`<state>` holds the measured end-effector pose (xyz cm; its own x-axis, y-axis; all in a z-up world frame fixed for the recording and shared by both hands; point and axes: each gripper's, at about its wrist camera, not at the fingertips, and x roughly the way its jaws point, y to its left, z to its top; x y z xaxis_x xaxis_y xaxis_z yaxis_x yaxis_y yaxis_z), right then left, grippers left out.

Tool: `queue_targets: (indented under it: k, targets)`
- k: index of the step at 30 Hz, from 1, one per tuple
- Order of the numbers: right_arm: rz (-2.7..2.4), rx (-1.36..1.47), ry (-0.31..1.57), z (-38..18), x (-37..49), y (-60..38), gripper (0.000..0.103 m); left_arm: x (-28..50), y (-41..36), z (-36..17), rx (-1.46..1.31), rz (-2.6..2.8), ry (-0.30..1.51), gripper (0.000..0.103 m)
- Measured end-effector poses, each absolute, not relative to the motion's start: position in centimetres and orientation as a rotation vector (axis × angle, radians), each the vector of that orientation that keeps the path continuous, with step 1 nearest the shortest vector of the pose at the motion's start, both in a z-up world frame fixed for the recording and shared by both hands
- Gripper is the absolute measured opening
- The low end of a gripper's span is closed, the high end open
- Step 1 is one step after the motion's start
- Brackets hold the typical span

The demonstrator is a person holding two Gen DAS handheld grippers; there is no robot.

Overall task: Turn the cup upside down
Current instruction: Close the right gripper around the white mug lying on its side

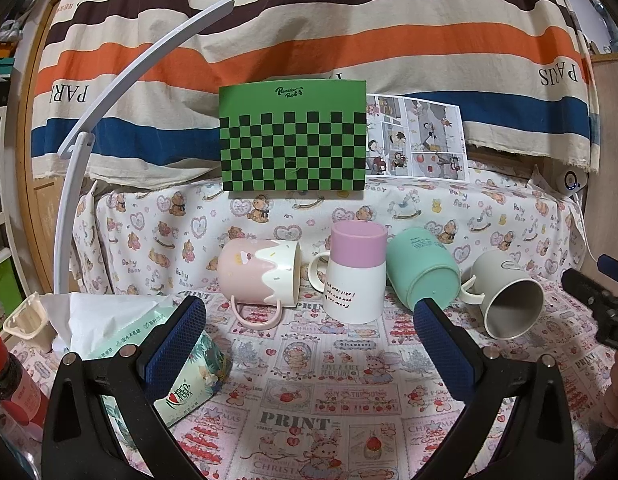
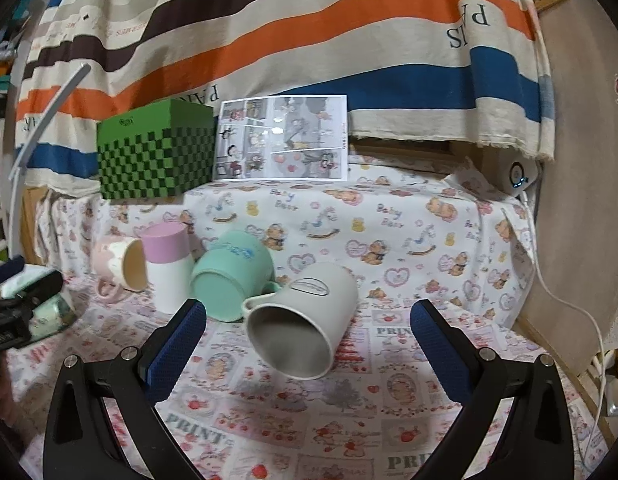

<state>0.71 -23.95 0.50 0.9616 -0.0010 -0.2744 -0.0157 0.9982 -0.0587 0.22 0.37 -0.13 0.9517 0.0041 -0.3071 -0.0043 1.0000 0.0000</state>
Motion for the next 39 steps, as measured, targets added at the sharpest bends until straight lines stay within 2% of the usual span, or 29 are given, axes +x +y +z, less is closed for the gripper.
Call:
queue_targets:
  k: [3, 6, 13, 20, 30, 31, 33, 35, 39]
  targets:
    - [-0.002, 0.005, 0.26, 1.9, 0.5, -24.6, 0.103, 0.1, 0.3, -0.1, 0.0, 0.005, 0.305, 0.103]
    - [0.039, 0.084, 0.342, 4.1, 1.4, -25.7, 0.103, 0.0, 0.3, -0.1, 0.0, 0.006, 0.307, 0.103]
    - [0.052, 0.29, 0.669, 7.5, 8.3, -29.1, 0.103, -0.2, 0.3, 0.0, -0.001, 0.012, 0.308, 0.103]
    - [-0.026, 0.462, 0.932, 2.4, 16.7, -32.3, 0.103, 0.0, 0.5, 0.0, -0.003, 0.008, 0.313, 0.103]
    - [0.033, 0.529, 1.02, -2.8, 20.1, -32.1, 0.102, 0.3, 0.0, 0.0, 0.025, 0.009, 0.316, 0.103]
    - [0.042, 0.53, 1.021, -3.0, 20.2, -31.9, 0.101, 0.4, -0.1, 0.0, 0.027, 0.012, 0.32, 0.103]
    - [0.057, 0.53, 1.033, -3.4, 20.5, -31.5, 0.089, 0.5, -0.1, -0.1, 0.029, 0.013, 0.327, 0.103]
    - [0.062, 0.562, 1.08, -3.8, 20.5, -31.4, 0.082, 0.6, 0.0, 0.0, 0.027, 0.013, 0.33, 0.103]
    - [0.051, 0.563, 1.085, -3.8, 20.1, -31.3, 0.081, 0.6, 0.1, -0.1, 0.022, 0.014, 0.328, 0.103]
